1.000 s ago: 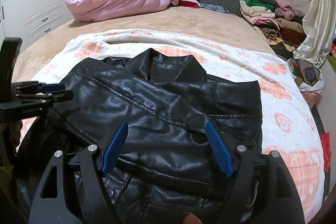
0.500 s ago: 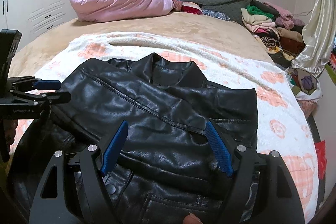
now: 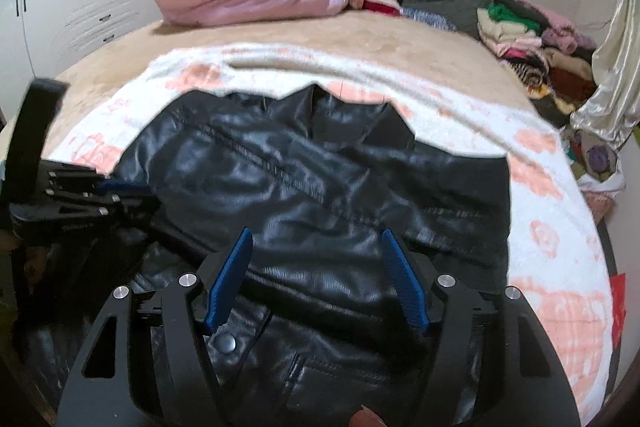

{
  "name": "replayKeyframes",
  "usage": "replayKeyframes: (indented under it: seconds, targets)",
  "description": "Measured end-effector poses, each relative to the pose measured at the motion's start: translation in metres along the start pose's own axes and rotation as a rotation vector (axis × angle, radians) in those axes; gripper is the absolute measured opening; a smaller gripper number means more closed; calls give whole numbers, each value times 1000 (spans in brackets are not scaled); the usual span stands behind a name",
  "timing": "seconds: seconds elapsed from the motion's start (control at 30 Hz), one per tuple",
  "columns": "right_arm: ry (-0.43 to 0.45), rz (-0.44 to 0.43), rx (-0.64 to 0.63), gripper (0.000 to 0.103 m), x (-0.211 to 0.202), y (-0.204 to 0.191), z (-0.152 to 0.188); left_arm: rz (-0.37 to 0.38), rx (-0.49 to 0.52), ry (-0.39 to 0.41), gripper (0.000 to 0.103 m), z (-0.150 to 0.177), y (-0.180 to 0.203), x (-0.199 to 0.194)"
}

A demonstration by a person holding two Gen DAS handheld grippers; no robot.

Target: Fold large clothes

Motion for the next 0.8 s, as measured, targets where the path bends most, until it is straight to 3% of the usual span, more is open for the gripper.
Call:
replayKeyframes:
  seconds: [0.2, 0.33, 0.57, 0.67, 0.73, 0.8]
  targets:
    - [-158, 81, -11, 65, 39, 17, 30, 3, 6, -4, 16, 0, -2, 0]
    - [-211, 5, 47, 66, 66, 23, 48, 3, 12, -6, 16, 1, 0, 1]
    - [-179, 26, 33, 66, 50, 21, 38, 14, 9, 0, 19, -2, 1, -2]
    - [-141, 14, 52, 73, 36, 24, 29, 30, 19, 15, 29, -5, 7, -8]
    - [-128, 18, 64, 78, 32, 29, 27, 20, 30, 24, 42, -7, 9, -11]
    - [-119, 28, 72, 80, 27, 31, 26, 12, 36, 30, 44, -9, 10, -13]
Point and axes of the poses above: each gripper's, at about its wrist camera, not at the fingertips, and x roughly the way its jaws point, y to its right, z to its underside, the point moved 7 cm from there along x, roughly the way its jaws point, and after that the axes turned 10 degrees about z, right-handed, at the moved point
